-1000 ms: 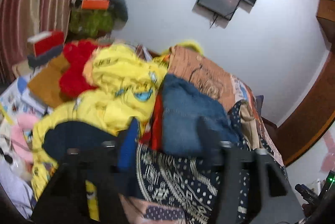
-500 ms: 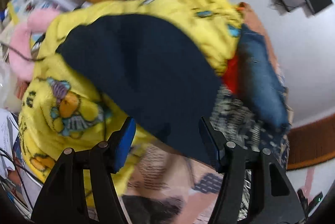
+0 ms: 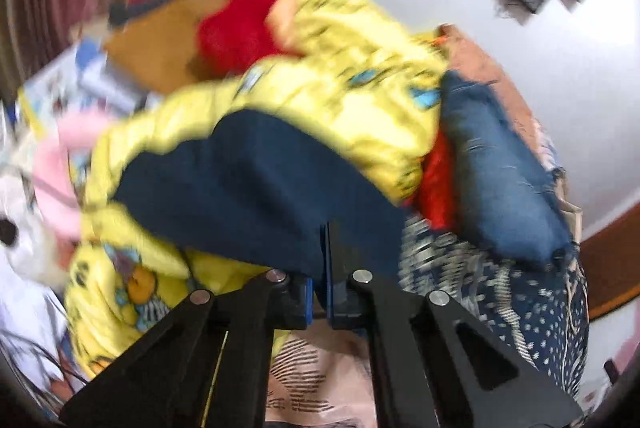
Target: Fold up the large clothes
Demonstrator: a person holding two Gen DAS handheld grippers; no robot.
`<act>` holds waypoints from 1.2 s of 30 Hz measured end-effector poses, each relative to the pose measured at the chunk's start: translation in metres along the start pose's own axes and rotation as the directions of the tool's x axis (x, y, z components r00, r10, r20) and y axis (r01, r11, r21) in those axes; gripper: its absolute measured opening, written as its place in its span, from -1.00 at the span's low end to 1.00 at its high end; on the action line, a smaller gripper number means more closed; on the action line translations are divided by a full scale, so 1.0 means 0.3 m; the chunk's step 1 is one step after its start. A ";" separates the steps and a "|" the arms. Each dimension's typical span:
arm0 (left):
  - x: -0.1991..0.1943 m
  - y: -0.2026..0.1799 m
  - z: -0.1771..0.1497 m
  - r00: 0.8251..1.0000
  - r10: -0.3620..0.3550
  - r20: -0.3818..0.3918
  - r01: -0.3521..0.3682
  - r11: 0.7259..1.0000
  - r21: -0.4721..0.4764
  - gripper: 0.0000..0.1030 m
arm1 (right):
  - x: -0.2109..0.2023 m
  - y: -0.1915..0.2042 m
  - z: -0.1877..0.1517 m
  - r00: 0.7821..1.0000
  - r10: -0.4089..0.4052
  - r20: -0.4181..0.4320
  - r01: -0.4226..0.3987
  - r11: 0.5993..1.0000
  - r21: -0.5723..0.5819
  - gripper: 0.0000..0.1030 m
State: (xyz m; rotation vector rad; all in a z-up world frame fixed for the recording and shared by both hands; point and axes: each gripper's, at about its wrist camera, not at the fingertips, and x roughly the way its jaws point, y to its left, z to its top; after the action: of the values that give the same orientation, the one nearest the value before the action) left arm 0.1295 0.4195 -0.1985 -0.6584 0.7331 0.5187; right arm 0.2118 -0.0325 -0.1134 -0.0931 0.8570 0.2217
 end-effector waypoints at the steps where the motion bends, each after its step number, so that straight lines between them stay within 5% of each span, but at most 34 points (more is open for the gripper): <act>1: -0.029 -0.030 0.014 1.000 -0.014 0.024 0.014 1.000 0.018 -0.96 | 0.000 0.005 0.004 1.000 0.002 0.001 -0.002 1.000 -0.006 0.91; 5: -0.194 -0.215 0.079 0.979 -0.144 0.144 0.129 0.986 0.104 -0.96 | -0.011 0.017 0.017 1.000 0.016 0.020 -0.016 1.000 -0.022 0.91; 9: -0.355 -0.450 0.104 0.930 -0.303 0.208 0.259 0.942 0.214 -0.96 | -0.023 0.015 0.028 0.999 0.027 0.042 -0.025 0.999 -0.030 0.91; 15: -0.469 -0.821 0.041 0.854 -0.487 0.186 0.402 0.842 0.359 -0.96 | -0.046 -0.045 0.045 0.996 0.045 0.073 -0.045 0.999 -0.006 0.91; 18: -0.455 -1.003 -0.028 0.841 -0.525 0.132 0.426 0.792 0.438 -0.96 | -0.056 -0.089 0.044 0.996 0.042 0.083 -0.044 0.999 0.012 0.91; 23: -0.314 -1.240 -0.221 0.862 -0.504 -0.059 0.456 0.717 0.527 -0.96 | -0.075 -0.164 0.028 0.996 0.009 0.091 -0.011 1.000 0.022 0.91; 28: -0.120 -1.366 -0.483 0.878 -0.377 -0.295 0.478 0.653 0.587 -0.96 | -0.086 -0.242 0.003 0.996 -0.019 0.082 0.016 0.999 0.042 0.91; 36: 0.043 -1.406 -0.752 0.843 -0.203 -0.498 0.512 0.583 0.631 -0.96 | -0.074 -0.319 -0.037 0.998 -0.051 0.047 0.048 0.997 0.062 0.91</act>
State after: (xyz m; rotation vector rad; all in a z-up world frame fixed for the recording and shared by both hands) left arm 0.3071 -0.0246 -0.1837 -0.0922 1.0528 -0.3408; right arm 0.2116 -0.1310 -0.1047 -0.0521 0.8117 0.1511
